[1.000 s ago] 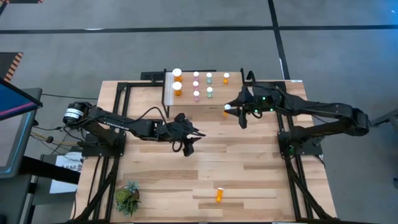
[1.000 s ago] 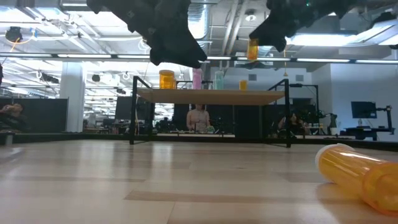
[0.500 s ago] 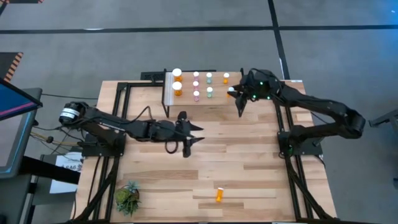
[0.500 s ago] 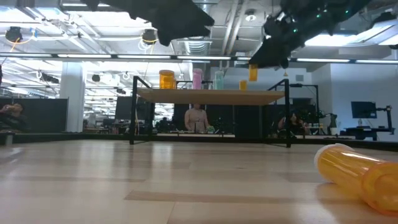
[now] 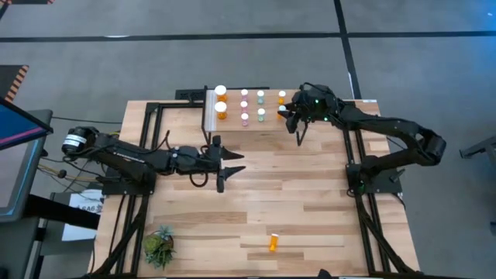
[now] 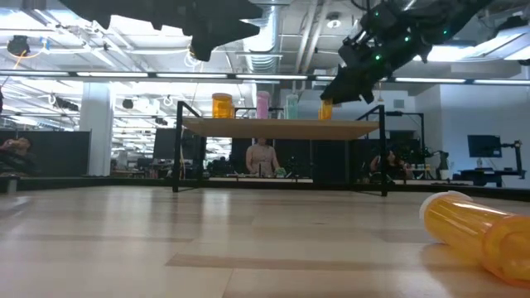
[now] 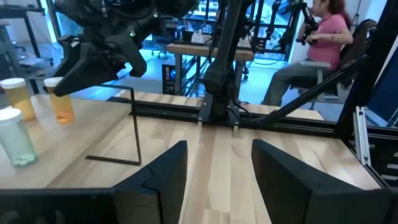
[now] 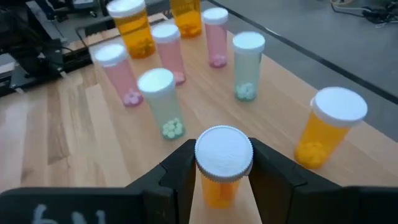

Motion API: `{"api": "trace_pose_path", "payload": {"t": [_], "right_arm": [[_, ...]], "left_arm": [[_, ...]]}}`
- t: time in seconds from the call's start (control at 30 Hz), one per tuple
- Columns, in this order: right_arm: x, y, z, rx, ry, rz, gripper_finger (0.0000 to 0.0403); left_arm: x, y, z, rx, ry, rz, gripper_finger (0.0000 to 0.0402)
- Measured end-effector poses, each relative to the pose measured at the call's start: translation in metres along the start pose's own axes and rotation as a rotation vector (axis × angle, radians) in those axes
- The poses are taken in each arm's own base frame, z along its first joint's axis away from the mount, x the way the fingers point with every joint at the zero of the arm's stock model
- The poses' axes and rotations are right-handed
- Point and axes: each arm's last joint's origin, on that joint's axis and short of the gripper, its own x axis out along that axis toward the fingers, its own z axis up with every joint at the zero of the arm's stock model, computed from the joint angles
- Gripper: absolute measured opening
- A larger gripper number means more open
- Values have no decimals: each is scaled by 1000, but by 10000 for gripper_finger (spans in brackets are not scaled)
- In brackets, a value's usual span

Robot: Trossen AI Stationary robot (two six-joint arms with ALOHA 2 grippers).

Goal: Pick and place medicine bottles onto shelf by color
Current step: Put the left small orange pill bottle on the shelf aligned with the other small orange pill bottle

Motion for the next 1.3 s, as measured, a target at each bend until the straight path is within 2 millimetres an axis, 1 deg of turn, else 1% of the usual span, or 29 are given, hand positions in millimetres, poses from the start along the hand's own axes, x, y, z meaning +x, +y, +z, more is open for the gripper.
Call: {"api": "trace_pose_path", "payload": {"t": [0.17,0.5,0.93,1.13,1.3], "right_arm": [[6,-7,-1,7,-8,-19,154],[4,-16,-1,10,-7,-52,154],[4,-17,-2,-38,2,-75,154],[5,-15,-2,-100,7,-69,154],[5,-13,-2,-87,2,-61,154]], "left_arm": [[0,-1,-1,-2,4,-4,167],[0,-1,-1,-9,5,-3,167],[0,-1,-1,-24,5,-2,167],[0,-1,-1,-24,5,-1,167],[0,-1,-1,-25,5,-1,167]]}}
